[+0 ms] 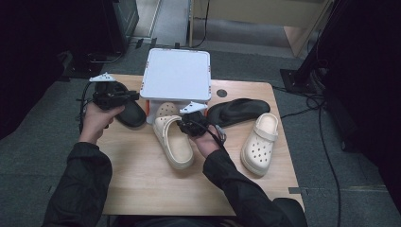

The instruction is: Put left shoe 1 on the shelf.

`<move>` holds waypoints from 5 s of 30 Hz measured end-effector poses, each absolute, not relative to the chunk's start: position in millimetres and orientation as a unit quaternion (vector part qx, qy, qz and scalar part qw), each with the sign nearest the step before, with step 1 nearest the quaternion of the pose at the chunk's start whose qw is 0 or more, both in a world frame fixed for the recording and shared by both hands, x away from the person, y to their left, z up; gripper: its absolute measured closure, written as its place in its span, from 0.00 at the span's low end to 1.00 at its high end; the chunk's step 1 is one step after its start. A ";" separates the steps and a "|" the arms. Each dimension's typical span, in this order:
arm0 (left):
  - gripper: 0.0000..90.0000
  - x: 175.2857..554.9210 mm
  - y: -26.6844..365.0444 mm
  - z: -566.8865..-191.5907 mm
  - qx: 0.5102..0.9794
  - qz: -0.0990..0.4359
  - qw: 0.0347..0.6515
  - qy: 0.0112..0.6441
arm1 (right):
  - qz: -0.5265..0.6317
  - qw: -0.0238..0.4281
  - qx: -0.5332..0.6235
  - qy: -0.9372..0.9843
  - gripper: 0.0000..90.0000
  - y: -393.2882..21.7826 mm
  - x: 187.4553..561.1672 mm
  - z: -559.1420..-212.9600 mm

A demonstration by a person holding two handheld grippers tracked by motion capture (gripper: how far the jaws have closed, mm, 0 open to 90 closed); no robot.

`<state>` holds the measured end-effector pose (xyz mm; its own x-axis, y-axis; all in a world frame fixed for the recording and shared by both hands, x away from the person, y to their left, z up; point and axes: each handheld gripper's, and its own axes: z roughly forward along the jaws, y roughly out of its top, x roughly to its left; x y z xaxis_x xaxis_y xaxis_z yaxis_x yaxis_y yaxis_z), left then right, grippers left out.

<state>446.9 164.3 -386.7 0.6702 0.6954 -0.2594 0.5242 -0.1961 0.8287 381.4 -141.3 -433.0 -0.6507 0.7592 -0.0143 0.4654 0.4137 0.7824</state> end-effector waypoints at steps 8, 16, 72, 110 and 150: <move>0.83 446.0 161.4 -387.0 0.769 0.082 0.495 0.396 | 0.388 0.192 0.402 0.807 0.83 -135.2 394.7 -440.1; 0.81 445.4 152.3 -389.9 0.785 0.077 0.480 0.385 | 0.381 0.204 0.422 0.797 0.83 -125.6 404.6 -441.1; 0.73 445.6 156.4 -392.1 0.772 0.066 0.490 0.399 | 0.442 0.024 0.295 0.847 0.95 -167.7 286.8 -473.3; 0.73 446.1 155.5 -393.5 0.773 0.070 0.488 0.399 | 0.423 0.057 0.268 0.864 0.94 -134.8 336.1 -477.5; 0.83 442.1 143.2 -378.4 0.765 0.086 0.515 0.377 | 0.420 0.057 0.271 0.864 1.00 -143.8 356.5 -478.8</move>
<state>442.1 143.2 -378.4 0.7009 0.6655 -0.2564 0.4884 -0.1858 0.8526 356.5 -143.8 -478.8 -0.8468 0.5160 0.1287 0.4203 0.5011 0.7564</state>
